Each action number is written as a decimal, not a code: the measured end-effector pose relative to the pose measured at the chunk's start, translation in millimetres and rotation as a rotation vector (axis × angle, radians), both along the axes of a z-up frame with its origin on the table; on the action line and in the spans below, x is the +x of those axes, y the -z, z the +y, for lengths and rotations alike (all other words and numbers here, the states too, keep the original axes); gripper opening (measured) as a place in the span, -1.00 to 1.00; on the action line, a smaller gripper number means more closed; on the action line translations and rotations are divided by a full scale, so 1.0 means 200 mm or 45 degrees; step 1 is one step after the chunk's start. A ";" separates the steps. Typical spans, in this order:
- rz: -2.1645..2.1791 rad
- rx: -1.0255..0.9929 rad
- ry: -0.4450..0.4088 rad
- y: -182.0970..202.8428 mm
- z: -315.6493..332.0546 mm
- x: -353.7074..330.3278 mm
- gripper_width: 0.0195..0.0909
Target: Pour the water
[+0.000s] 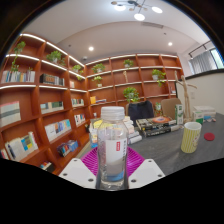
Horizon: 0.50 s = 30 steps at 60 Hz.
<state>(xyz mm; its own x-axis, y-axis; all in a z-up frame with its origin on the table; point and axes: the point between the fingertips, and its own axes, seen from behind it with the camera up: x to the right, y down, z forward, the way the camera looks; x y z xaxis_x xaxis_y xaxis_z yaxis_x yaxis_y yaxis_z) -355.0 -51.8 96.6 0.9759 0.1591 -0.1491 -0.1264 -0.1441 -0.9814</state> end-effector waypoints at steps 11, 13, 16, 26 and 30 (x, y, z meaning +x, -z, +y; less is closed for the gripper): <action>0.498 -0.015 0.113 -0.11 0.10 0.34 -0.56; 0.625 -0.012 0.129 -0.15 0.12 0.40 -0.56; 0.822 0.005 0.156 -0.24 0.13 0.48 -0.56; 1.460 0.091 0.150 -0.40 0.31 0.75 -0.56; 1.668 0.079 0.152 -0.41 0.36 0.82 -0.57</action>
<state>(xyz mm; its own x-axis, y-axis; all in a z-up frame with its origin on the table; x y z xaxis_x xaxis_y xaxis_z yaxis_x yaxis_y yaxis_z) -191.7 19.7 179.5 0.1228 0.1230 -0.9848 -0.9916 -0.0253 -0.1268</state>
